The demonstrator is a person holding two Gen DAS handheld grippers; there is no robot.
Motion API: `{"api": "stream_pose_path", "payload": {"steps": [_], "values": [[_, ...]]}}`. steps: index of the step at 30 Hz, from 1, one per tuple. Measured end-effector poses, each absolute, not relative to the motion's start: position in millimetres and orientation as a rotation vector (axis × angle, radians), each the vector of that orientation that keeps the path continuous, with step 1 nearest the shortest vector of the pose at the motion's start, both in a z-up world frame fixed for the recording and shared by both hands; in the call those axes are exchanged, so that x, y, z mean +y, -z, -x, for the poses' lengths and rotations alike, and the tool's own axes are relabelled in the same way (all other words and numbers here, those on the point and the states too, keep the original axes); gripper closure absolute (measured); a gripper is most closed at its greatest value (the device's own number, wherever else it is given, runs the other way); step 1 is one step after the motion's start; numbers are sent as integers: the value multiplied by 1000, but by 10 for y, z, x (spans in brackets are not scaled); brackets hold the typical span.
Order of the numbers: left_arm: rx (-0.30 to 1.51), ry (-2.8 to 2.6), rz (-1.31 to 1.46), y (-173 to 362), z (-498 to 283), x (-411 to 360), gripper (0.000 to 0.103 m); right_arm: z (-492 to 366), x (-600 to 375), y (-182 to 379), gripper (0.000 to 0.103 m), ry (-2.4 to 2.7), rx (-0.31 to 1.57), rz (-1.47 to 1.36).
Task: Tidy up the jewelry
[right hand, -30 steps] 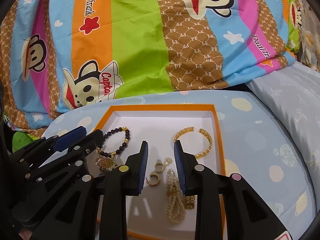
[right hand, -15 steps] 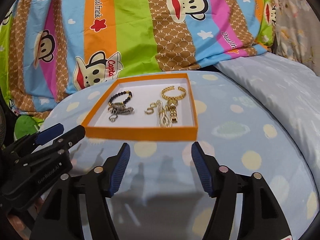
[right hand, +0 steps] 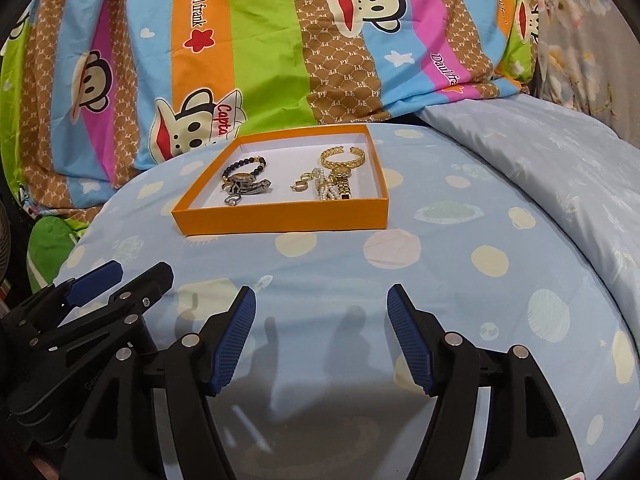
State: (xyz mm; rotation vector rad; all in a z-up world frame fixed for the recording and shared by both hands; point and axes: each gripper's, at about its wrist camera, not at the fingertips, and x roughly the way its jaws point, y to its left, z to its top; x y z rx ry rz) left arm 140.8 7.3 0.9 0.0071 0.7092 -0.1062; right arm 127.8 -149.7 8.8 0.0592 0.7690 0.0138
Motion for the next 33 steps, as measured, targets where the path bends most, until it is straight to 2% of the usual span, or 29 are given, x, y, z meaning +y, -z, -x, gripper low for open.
{"api": "stream_pose_path", "payload": {"steps": [33], "values": [[730,61,-30,19,-1458,71,46,-1293,-1470,-87,36,-13,772,-45]]}}
